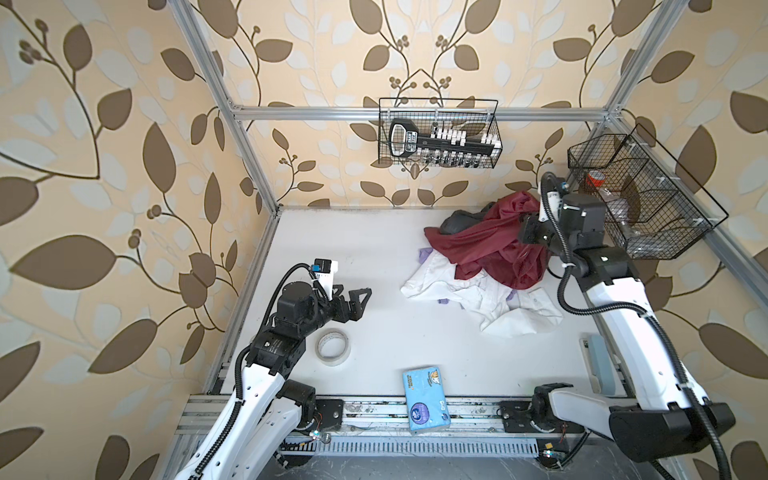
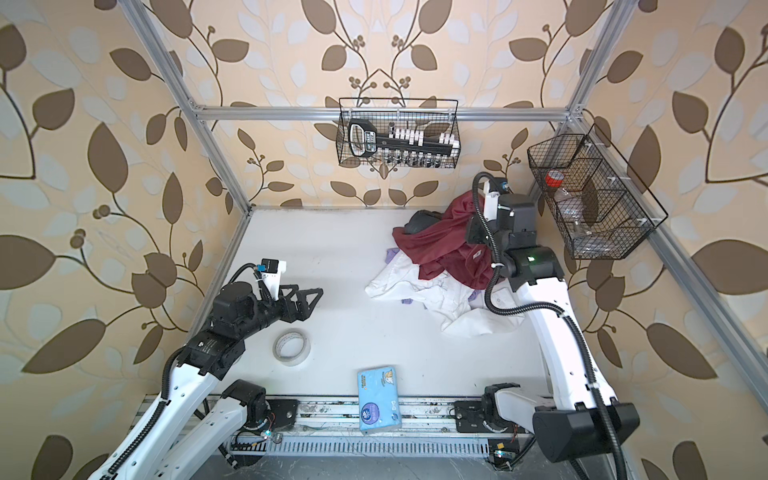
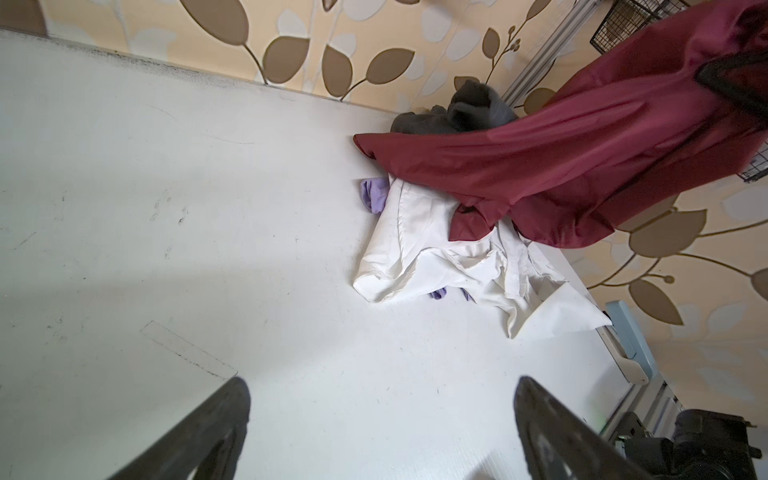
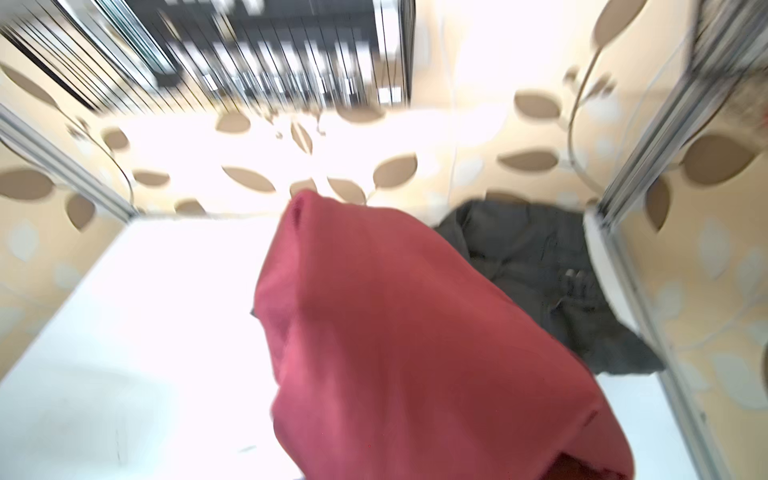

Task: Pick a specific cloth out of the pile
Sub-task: 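Lift the maroon shirt high with the right gripper, pulling it free, then swing the held maroon shirt toward the left gripper and lower it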

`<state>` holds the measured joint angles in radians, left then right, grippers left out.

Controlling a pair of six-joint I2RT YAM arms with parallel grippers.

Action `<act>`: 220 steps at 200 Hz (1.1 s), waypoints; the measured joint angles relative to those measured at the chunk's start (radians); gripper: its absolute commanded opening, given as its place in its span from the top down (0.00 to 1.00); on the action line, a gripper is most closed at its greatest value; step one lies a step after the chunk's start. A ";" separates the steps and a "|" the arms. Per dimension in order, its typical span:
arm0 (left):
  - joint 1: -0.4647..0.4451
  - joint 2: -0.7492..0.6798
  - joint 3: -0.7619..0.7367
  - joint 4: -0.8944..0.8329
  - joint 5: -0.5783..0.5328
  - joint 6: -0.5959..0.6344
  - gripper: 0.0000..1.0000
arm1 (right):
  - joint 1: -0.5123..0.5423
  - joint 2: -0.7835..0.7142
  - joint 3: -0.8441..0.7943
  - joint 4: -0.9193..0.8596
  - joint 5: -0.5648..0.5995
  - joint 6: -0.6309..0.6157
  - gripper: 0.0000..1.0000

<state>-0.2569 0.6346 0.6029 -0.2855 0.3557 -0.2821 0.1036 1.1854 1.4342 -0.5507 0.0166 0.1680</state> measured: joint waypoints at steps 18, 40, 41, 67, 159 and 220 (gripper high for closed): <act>0.000 -0.002 0.000 0.000 -0.001 0.002 0.01 | 0.000 -0.032 0.077 0.003 0.008 0.000 1.00; 0.000 -0.004 0.000 -0.001 -0.005 0.003 0.01 | 0.000 -0.053 0.179 0.020 0.006 0.000 1.00; 0.000 -0.004 0.000 -0.001 -0.005 0.003 0.01 | 0.000 -0.053 0.182 0.020 0.006 0.000 1.00; 0.000 -0.006 0.000 -0.003 -0.016 0.006 0.01 | 0.000 -0.064 0.294 0.070 -0.017 0.004 1.00; -0.006 -0.037 0.000 -0.012 -0.041 0.013 0.01 | 0.000 0.040 0.648 0.338 -0.337 0.235 1.00; -0.006 -0.072 0.000 -0.026 -0.079 0.013 0.01 | 0.024 0.219 0.713 0.645 -0.590 0.546 1.00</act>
<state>-0.2634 0.5625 0.6029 -0.3119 0.2764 -0.2695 0.1280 1.4044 2.1475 0.0948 -0.5735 0.7143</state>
